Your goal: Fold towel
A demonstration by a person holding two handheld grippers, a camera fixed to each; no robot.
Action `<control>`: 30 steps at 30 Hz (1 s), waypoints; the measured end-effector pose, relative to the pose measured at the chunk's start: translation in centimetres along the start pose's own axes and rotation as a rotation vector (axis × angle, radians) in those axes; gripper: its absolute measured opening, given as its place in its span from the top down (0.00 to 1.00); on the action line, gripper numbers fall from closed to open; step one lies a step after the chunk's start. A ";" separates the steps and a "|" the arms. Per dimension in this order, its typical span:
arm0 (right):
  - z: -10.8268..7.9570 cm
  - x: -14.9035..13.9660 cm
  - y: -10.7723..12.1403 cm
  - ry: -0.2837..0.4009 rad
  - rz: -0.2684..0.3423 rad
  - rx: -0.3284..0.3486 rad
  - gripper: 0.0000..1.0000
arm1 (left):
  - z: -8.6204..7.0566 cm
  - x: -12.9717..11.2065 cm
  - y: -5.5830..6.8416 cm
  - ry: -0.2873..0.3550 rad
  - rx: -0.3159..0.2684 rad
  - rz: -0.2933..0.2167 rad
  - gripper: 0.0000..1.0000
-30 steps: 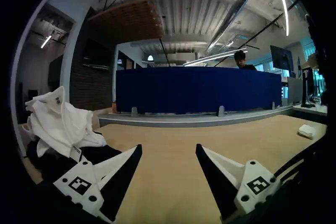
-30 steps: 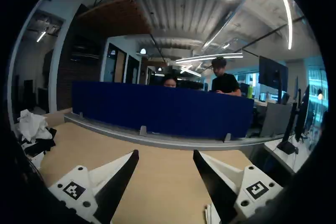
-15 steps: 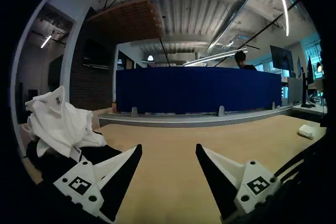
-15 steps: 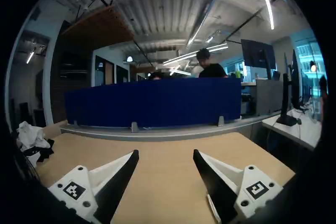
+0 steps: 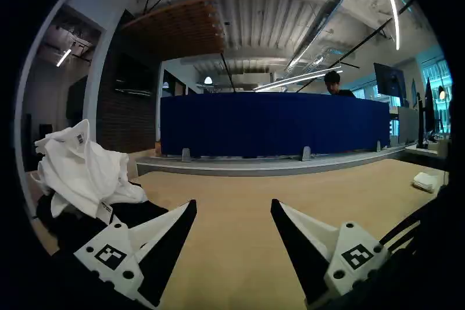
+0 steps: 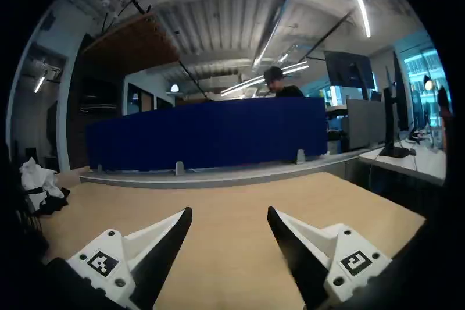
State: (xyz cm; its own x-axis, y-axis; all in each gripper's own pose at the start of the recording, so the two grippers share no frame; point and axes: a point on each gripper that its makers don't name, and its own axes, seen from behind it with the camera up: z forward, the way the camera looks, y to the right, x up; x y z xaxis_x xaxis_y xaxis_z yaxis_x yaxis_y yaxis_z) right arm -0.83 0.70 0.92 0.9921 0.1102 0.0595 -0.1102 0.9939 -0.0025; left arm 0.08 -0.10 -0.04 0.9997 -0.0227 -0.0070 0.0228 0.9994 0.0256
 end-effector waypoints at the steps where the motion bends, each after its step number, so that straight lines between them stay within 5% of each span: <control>1: 0.0 -0.4 0.1 -0.001 0.004 0.000 0.00 | 0.0 0.0 0.0 0.000 0.000 0.000 0.05; 30: -1.1 -1.7 -0.5 0.037 -0.006 0.006 0.00 | 0.1 0.0 -0.1 0.000 0.000 0.000 0.05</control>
State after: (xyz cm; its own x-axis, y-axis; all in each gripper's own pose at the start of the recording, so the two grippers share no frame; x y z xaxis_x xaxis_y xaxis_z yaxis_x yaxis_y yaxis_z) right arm -2.44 0.05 -0.26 0.9943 0.1043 0.0229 -0.1044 0.9945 0.0036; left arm 0.12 -0.16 0.08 0.9997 -0.0226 -0.0073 0.0228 0.9994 0.0256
